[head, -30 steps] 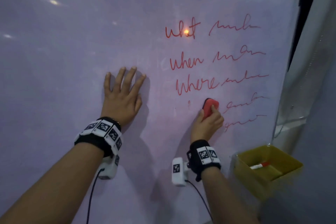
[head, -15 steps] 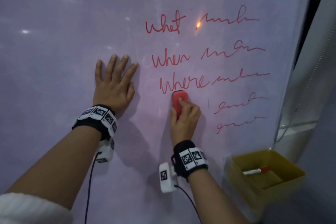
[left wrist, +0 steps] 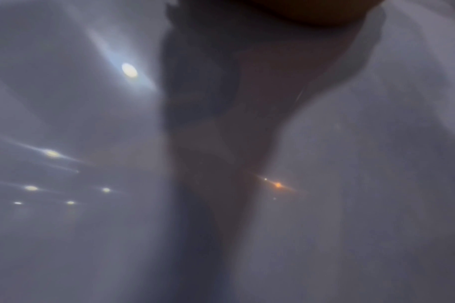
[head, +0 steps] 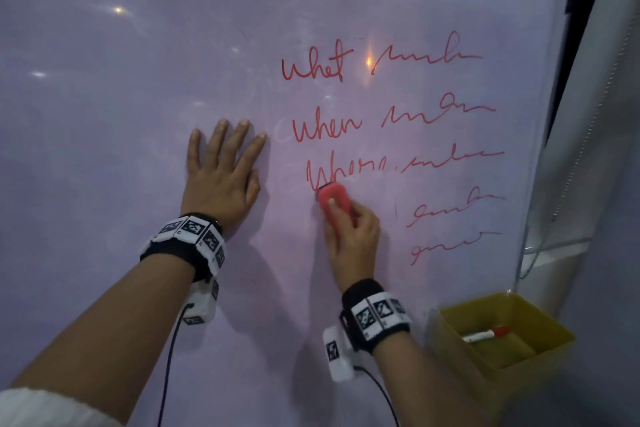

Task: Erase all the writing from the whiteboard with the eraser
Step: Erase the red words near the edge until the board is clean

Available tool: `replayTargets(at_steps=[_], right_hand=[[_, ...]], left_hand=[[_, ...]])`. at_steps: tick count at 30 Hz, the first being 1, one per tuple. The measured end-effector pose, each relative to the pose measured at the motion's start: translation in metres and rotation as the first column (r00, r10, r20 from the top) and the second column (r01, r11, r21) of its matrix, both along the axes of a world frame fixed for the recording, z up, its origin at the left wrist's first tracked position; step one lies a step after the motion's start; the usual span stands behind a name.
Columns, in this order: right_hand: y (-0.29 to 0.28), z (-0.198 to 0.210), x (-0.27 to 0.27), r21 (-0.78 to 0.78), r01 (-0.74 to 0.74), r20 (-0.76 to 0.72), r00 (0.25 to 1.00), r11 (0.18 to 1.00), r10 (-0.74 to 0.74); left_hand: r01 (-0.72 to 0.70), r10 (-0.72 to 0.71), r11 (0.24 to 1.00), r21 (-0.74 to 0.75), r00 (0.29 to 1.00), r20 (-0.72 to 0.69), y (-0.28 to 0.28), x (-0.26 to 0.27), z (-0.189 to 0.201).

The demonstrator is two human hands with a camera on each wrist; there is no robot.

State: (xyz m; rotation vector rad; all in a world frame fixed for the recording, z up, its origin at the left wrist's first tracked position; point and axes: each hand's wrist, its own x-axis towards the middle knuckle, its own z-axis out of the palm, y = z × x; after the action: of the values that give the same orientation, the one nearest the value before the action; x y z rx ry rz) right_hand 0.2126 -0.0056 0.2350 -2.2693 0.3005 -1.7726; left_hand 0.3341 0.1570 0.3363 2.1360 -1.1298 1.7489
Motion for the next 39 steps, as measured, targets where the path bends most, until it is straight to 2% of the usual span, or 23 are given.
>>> replayTargets(at_steps=[1,3,5,7,9,12,14,16,18,19,20,22,24,26,27,29,31,32,33,35,37,38,39], right_hand=[[0.01,-0.008,0.0,-0.127,-0.021,-0.101,0.995,0.992,0.008],[0.004,-0.012,-0.008,-0.168,-0.089,-0.239,0.97,0.982,0.048],[-0.021,-0.01,-0.015,-0.114,0.003,-0.169,0.985,0.993,-0.022],[-0.048,-0.002,-0.017,0.163,0.111,0.017,0.993,0.98,-0.115],[-0.059,0.012,-0.009,0.489,0.075,0.162,0.971,0.869,-0.175],[-0.046,0.033,0.009,0.66,-0.013,0.261,0.942,0.751,-0.213],[-0.026,0.034,0.012,0.511,-0.05,0.231,0.97,0.858,-0.081],[-0.016,0.022,0.005,0.12,-0.034,0.079,0.997,0.992,0.025],[-0.036,0.016,-0.005,-0.219,-0.016,-0.043,0.999,0.976,0.006],[-0.051,0.014,-0.009,-0.248,0.013,-0.058,0.998,0.969,-0.028],[-0.064,0.015,-0.013,-0.179,0.056,-0.03,0.998,0.982,-0.062],[-0.083,0.023,-0.012,0.174,0.114,0.1,0.986,0.978,-0.133],[-0.079,0.038,-0.001,0.492,0.07,0.194,0.963,0.868,-0.187],[-0.049,0.053,0.009,0.572,0.015,0.221,0.96,0.82,-0.171],[-0.028,0.056,0.012,0.493,-0.011,0.22,0.969,0.87,-0.113],[0.005,0.045,0.017,0.123,-0.02,0.109,0.994,0.992,0.007],[0.009,0.035,0.013,-0.201,-0.042,-0.038,0.999,0.979,0.035],[-0.003,0.034,0.01,-0.245,-0.049,-0.064,0.997,0.968,0.035],[-0.016,0.035,0.004,-0.153,-0.047,-0.059,0.998,0.987,0.038],[-0.044,0.039,-0.003,0.214,0.014,0.074,0.997,0.977,-0.031],[-0.058,0.043,0.003,0.524,0.045,0.19,0.967,0.85,-0.168],[-0.05,0.049,0.008,0.604,0.023,0.214,0.958,0.797,-0.19],[-0.036,0.054,0.013,0.59,0.0,0.232,0.958,0.808,-0.17]], left_hand=[[0.003,-0.003,1.0,0.0,1.0,-0.003,0.0,0.0,0.0],[0.004,-0.004,1.0,0.002,1.0,-0.008,0.0,-0.001,0.0],[0.002,-0.002,1.0,0.003,1.0,-0.009,0.0,0.0,0.0],[-0.001,0.001,1.0,0.008,1.0,-0.004,0.0,0.001,0.0],[-0.008,0.008,1.0,0.015,1.0,-0.012,0.0,0.001,-0.001],[-0.011,0.011,1.0,0.019,1.0,-0.021,0.0,0.001,0.0],[-0.005,0.005,1.0,0.019,1.0,-0.024,0.0,0.001,0.0],[-0.008,0.008,1.0,0.021,1.0,-0.025,0.0,0.0,0.0],[-0.007,0.007,1.0,0.023,1.0,-0.022,0.0,0.0,0.0],[-0.006,0.007,1.0,0.02,1.0,-0.02,0.0,0.001,-0.001],[-0.006,0.006,1.0,0.015,1.0,-0.019,0.0,0.001,-0.001],[-0.004,0.004,1.0,0.016,1.0,-0.017,0.0,0.002,-0.001],[0.001,0.0,1.0,0.021,1.0,-0.014,-0.001,0.002,-0.001],[0.003,-0.003,1.0,0.021,1.0,-0.012,-0.001,0.0,0.0],[0.002,-0.001,1.0,0.02,1.0,-0.015,0.0,0.0,0.0],[0.001,0.0,1.0,0.017,1.0,-0.021,0.0,-0.001,0.001],[0.001,0.0,1.0,0.018,1.0,-0.024,0.001,-0.001,0.0],[-0.001,0.001,1.0,0.019,1.0,-0.029,0.0,0.0,0.0],[-0.003,0.003,1.0,0.021,1.0,-0.031,0.0,0.0,-0.001],[-0.011,0.012,1.0,0.026,1.0,-0.027,0.0,0.001,-0.001],[-0.015,0.015,0.999,0.03,1.0,-0.016,-0.001,0.002,-0.001],[-0.013,0.013,0.999,0.031,1.0,-0.013,-0.001,0.002,-0.001],[-0.011,0.011,0.999,0.032,1.0,-0.011,-0.001,0.001,-0.001]])
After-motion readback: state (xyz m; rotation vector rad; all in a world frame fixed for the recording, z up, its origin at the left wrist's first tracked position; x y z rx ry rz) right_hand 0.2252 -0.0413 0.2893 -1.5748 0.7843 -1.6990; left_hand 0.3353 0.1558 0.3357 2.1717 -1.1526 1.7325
